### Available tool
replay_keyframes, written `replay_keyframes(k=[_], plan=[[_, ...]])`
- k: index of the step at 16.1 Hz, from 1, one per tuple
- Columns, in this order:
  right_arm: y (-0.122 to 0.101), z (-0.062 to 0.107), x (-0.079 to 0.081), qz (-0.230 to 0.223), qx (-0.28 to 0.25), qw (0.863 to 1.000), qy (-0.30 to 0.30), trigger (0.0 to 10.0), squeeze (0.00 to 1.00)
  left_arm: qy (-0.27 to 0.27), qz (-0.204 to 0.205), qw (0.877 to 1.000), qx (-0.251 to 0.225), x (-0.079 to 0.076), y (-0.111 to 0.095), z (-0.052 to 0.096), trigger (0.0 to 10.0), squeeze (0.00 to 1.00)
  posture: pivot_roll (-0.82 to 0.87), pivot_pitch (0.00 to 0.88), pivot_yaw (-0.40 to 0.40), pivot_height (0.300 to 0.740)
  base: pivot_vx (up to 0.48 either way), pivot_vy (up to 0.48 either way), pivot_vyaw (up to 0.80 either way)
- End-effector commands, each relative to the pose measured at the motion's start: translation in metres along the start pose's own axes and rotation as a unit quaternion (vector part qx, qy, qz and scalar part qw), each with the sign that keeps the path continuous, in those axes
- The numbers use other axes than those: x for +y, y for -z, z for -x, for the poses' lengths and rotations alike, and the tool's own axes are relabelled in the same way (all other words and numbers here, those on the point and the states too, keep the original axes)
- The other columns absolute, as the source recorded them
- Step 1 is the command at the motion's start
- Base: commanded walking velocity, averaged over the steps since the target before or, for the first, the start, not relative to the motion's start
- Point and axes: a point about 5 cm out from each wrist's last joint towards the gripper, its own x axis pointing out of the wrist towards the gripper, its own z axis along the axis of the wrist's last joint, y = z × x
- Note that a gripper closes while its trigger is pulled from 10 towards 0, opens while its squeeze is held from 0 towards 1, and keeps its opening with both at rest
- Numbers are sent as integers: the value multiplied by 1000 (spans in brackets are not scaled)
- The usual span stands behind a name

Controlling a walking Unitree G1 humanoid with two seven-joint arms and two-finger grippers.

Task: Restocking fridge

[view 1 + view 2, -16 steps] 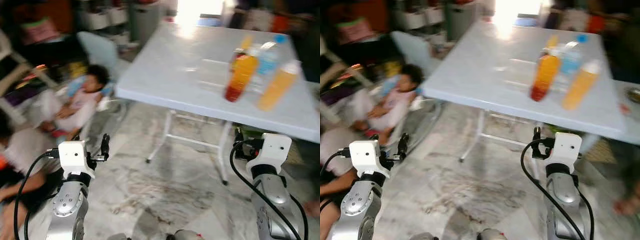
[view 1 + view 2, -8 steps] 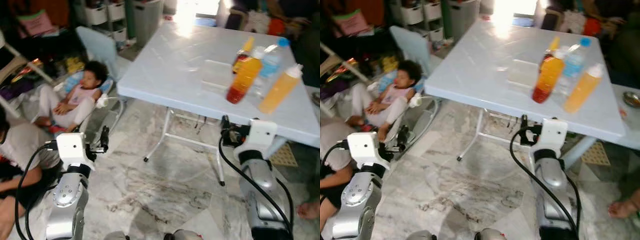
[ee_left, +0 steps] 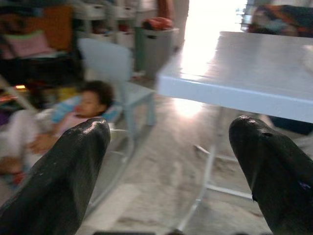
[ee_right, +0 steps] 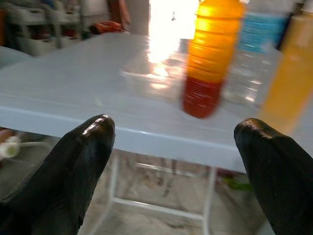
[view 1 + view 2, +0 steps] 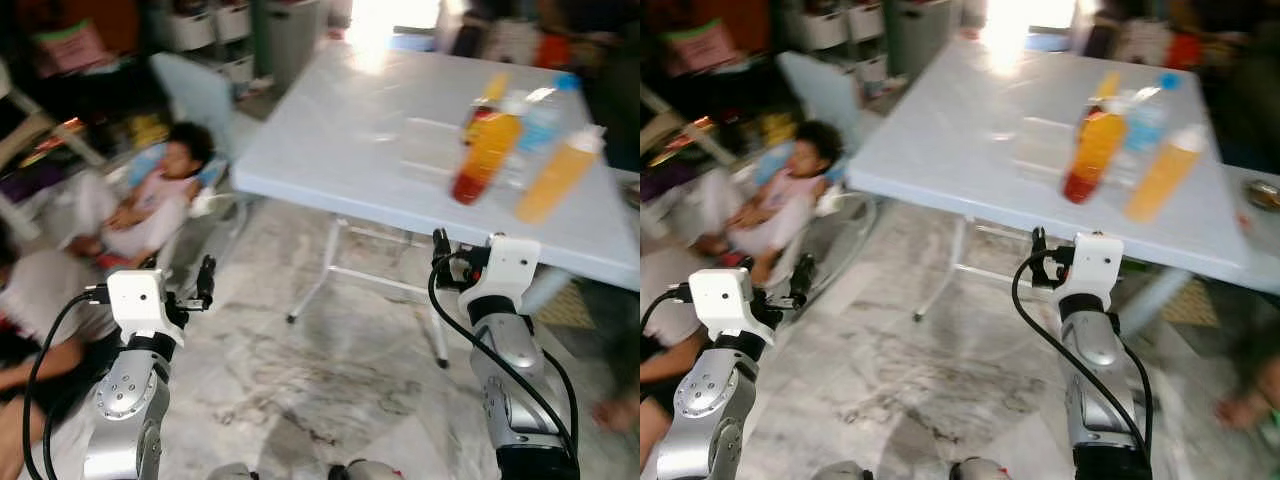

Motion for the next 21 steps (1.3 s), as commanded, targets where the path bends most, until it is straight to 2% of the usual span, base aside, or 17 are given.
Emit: replay_keyframes(k=[1, 4, 8, 12, 17, 21], plan=[[-1, 0, -5, 3, -4, 1000, 13, 10000, 0, 25, 6, 1000, -2, -6, -2, -5, 10000, 0, 29, 0, -21, 740, 337, 0, -800], [1, 3, -5, 2, -1, 1000, 17, 10000, 0, 49, 11, 999, -1, -13, -3, -4, 10000, 0, 23, 0, -18, 740, 356, 0, -619], [4, 4, -6, 3, 8, 1000, 14, 10000, 0, 53, 13, 999, 3, -15, -2, 2, 10000, 0, 34, 0, -28, 740, 412, 0, -703], [4, 3, -4, 7, 7, 1000, 8, 10000, 0, 52, 11, 999, 6, -14, -2, 3, 10000, 0, 29, 0, -28, 740, 324, 0, 0], [5, 7, -6, 22, 15, 1000, 8, 10000, 0, 34, 18, 999, 6, -12, -1, 0, 10000, 0, 22, 0, -28, 740, 0, 0, 0], [6, 10, -8, 30, 16, 999, 9, 10000, 0, 5, 7, 1000, 4, -2, -1, 6, 10000, 0, 25, 0, -28, 740, 0, 0, 0]])
